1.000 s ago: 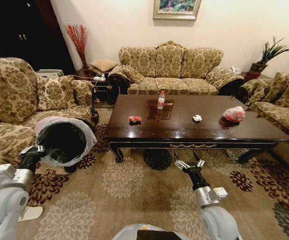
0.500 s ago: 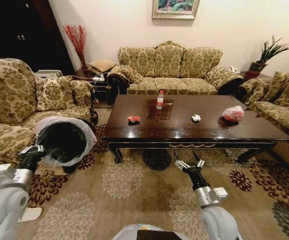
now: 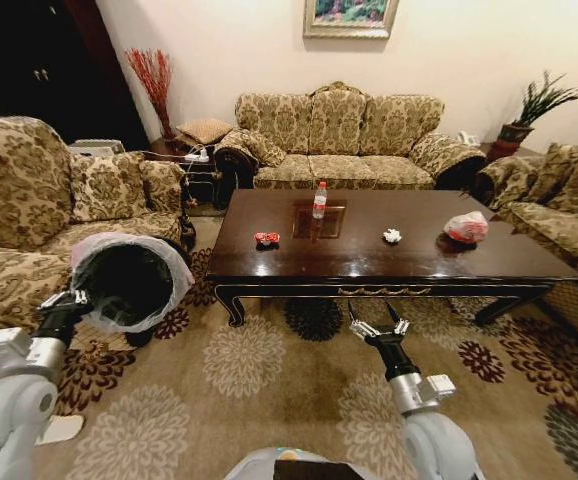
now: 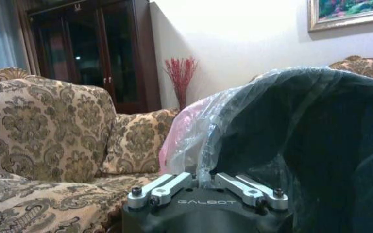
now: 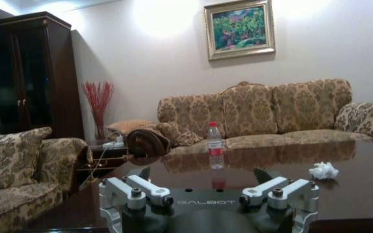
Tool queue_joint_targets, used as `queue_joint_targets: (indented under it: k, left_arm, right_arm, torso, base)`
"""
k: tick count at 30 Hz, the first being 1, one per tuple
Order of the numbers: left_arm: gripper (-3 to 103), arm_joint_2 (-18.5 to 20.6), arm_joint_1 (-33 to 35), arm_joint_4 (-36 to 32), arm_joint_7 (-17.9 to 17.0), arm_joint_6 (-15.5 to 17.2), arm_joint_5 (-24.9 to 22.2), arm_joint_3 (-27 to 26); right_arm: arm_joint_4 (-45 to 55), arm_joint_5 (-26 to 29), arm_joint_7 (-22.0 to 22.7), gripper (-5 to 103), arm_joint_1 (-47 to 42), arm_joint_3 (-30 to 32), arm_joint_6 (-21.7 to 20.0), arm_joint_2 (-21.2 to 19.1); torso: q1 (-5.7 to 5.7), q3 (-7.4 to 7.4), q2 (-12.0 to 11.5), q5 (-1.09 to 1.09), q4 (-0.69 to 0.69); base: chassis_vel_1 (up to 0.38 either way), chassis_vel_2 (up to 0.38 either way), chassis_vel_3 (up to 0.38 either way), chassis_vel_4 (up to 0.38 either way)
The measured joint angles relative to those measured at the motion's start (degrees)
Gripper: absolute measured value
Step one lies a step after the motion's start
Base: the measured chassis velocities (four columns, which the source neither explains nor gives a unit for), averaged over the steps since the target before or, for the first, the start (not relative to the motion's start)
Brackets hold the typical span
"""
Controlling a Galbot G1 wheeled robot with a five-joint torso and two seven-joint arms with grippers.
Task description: Move to the front of the table and place the trash on the table into the trash bin.
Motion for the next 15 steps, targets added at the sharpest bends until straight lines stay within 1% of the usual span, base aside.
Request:
queue_joint_targets:
  k: [15]
  left_arm:
    - [0,0.0,0.0,0.0,-0.01,0.01,0.0,0.0]
  right_arm:
    - [0.0,0.0,0.0,100,0.0,0.0,-0.01,0.0]
  torso:
    - [0.0,0.0,-0.01,0.0,0.0]
  base:
    - [0.0,0.0,0.0,0.0]
